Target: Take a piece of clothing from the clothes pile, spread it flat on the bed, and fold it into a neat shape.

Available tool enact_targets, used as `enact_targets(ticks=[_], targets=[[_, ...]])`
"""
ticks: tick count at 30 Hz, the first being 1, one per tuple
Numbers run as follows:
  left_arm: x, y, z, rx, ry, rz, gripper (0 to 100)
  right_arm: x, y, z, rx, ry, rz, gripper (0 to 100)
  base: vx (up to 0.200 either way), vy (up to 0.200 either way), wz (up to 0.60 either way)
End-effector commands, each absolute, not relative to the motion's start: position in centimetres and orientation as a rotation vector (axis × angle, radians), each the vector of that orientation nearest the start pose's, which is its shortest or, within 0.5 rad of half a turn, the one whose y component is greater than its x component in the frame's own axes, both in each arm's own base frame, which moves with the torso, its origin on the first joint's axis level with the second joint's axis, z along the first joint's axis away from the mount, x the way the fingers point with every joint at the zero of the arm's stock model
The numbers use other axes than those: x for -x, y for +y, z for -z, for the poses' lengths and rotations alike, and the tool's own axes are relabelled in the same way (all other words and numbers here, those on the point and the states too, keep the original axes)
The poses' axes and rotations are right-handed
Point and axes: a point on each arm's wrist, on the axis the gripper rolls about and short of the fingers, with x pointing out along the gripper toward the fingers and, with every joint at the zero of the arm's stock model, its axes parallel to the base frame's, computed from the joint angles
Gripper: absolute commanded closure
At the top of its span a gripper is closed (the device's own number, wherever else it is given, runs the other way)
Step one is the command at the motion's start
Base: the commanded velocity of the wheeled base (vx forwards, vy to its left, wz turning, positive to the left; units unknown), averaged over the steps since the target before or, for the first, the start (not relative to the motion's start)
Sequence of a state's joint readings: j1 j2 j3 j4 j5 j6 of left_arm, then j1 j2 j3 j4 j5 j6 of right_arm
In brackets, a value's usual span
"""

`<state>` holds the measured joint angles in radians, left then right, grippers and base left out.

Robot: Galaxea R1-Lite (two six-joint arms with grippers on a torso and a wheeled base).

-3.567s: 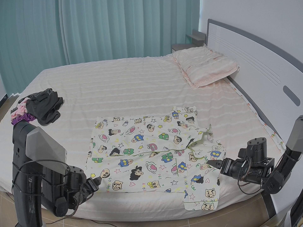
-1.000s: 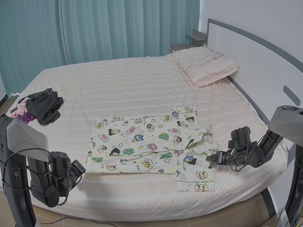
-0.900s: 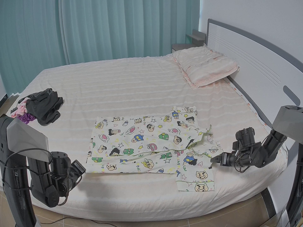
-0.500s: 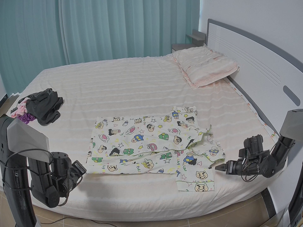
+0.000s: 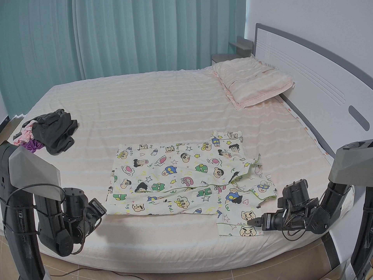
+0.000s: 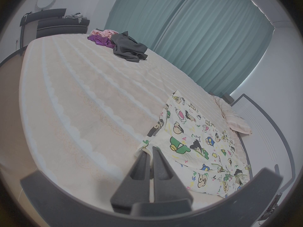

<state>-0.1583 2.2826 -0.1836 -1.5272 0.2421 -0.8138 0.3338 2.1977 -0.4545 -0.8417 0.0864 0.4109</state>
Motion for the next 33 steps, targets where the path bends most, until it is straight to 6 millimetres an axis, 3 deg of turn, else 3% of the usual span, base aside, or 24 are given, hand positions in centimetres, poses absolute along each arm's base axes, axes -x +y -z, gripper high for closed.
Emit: enact_targets(ticks=[1,15,16,17,19,20,25,33], targets=[[-25.6,-3.6,1.7,0.678,0.493,-0.300,100,-26.7,10.2,2.5,-0.249,0.979,-0.229,0,0.000,0.000,0.00],[-25.6,-3.7,1.6,0.675,0.491,-0.296,100,-27.1,11.9,2.0,-0.196,1.024,-0.346,0,0.000,0.000,0.00],[-25.6,-3.7,1.6,0.677,0.492,-0.295,100,-27.6,13.1,2.7,-0.170,1.019,-0.344,0,0.000,0.000,0.00],[-25.6,-3.7,1.7,0.676,0.493,-0.299,100,-27.6,13.5,3.8,-0.125,1.020,-0.285,0,0.000,0.000,0.00],[-25.6,-3.7,1.7,0.676,0.493,-0.299,100,-27.9,13.5,4.0,-0.096,0.979,-0.214,0,0.000,0.000,0.00],[-25.6,-3.7,1.6,0.677,0.492,-0.298,100,-27.9,13.4,3.9,-0.099,0.974,-0.215,100,0.000,0.000,0.00],[-25.6,-3.7,1.6,0.682,0.489,-0.298,100,-27.8,12.6,2.7,-0.161,0.987,-0.284,100,0.000,0.000,0.00],[-25.6,-3.7,1.6,0.682,0.490,-0.299,100,-27.6,12.5,2.4,-0.164,0.992,-0.284,100,0.000,0.000,0.00]])
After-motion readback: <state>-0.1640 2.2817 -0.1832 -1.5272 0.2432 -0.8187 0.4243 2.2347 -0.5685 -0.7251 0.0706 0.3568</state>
